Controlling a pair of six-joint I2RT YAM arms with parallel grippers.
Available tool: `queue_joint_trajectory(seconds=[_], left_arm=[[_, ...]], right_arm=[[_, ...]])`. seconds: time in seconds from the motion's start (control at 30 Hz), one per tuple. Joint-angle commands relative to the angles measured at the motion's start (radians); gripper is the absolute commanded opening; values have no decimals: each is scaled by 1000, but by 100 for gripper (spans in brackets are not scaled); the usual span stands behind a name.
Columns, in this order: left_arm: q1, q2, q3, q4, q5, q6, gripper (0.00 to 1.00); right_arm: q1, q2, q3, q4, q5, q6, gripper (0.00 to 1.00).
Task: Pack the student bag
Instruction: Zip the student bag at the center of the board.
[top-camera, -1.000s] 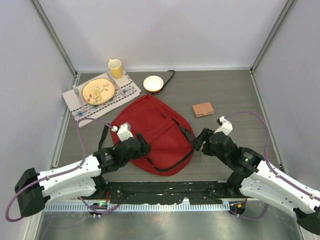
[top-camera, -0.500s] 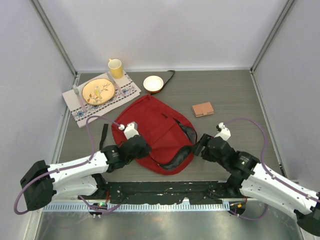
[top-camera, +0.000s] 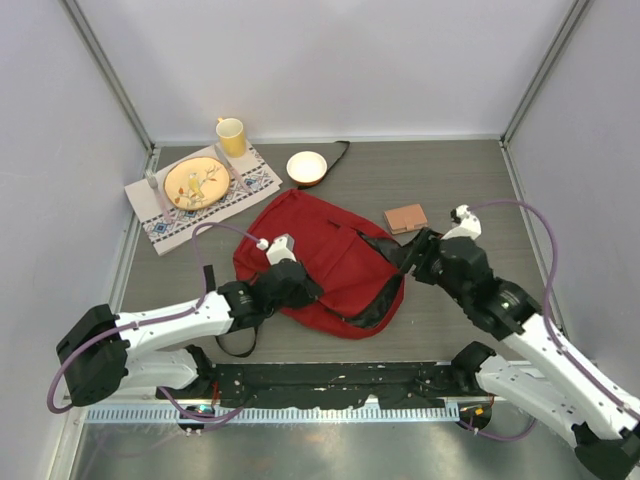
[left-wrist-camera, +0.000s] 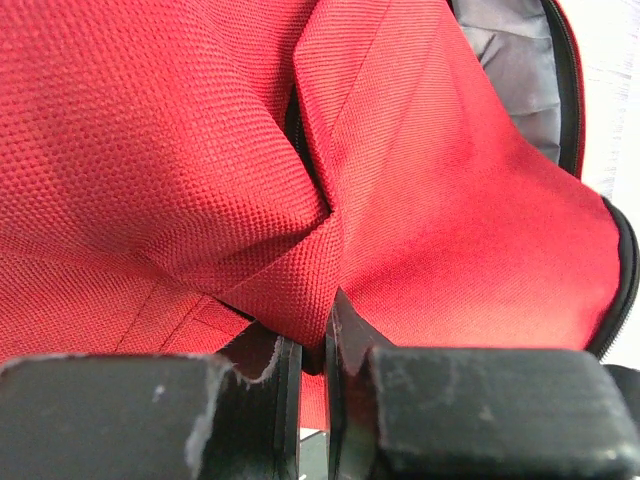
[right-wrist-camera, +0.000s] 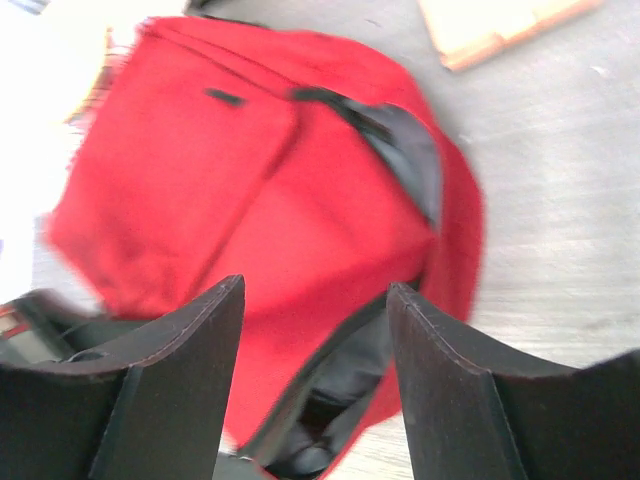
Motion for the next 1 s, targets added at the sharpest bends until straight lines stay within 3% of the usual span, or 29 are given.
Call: queue_joint_trajectory(seconds=[0.0, 0.07, 0.13, 0.3, 0.4, 0.5, 0.83, 0.97], left_arm=[[-3, -2, 30, 109, 57, -6, 0], [-3, -4, 36, 107, 54, 0, 0], [-3, -1, 53, 91, 50, 3, 0], [-3, 1, 70, 80, 49, 4, 0], [-3, 7, 85, 68, 50, 8, 0], [-3, 7, 99, 53, 50, 11, 0], [-3, -22, 97, 34, 47, 9, 0], [-3, -22, 97, 41, 52, 9, 0]], right_arm=[[1, -86, 91, 73, -201, -152, 62], [10, -59, 98, 98, -401, -157, 59], [52, -7, 101, 78, -442, -148, 52], [373, 27, 76, 118, -228, -151, 50], [546, 130, 111, 109, -93, -180, 49], [652, 222, 137, 100, 59, -189, 49], [683, 334, 142, 156, 268, -221, 53], [683, 377, 148, 169, 263, -232, 52]])
